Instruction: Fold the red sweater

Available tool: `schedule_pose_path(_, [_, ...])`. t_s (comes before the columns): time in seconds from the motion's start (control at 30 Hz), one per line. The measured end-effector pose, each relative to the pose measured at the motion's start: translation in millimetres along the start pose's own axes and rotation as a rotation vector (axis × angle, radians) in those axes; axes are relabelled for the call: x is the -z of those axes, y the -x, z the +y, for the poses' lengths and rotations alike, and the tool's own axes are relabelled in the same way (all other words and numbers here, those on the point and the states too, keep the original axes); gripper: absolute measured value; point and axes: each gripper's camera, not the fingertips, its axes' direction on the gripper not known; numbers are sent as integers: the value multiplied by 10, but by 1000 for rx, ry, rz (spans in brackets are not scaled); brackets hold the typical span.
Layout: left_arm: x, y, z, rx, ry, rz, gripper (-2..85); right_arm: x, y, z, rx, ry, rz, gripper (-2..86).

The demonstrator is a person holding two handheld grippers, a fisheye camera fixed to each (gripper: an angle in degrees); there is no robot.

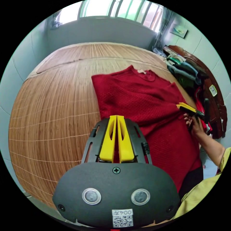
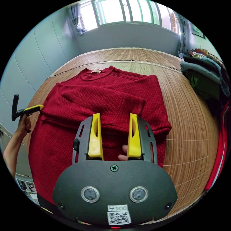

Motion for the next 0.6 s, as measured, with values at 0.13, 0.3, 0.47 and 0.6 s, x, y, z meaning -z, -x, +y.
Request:
schedule_pose_path(0.13, [219, -78, -384, 61, -144, 26, 52, 19, -3, 12, 2, 0, 0, 167])
schedule_pose_path(0.3, [-551, -185, -787, 85, 67, -131, 87, 45, -18, 21, 0, 0, -3, 167])
schedule_pose_path(0.47, [-728, -35, -559, 123, -29, -148, 74, 78, -51, 27, -4, -1, -12, 167])
schedule_pose_path(0.6, [-496, -102, -512, 144, -79, -7, 70, 104, -72, 26, -6, -1, -17, 167])
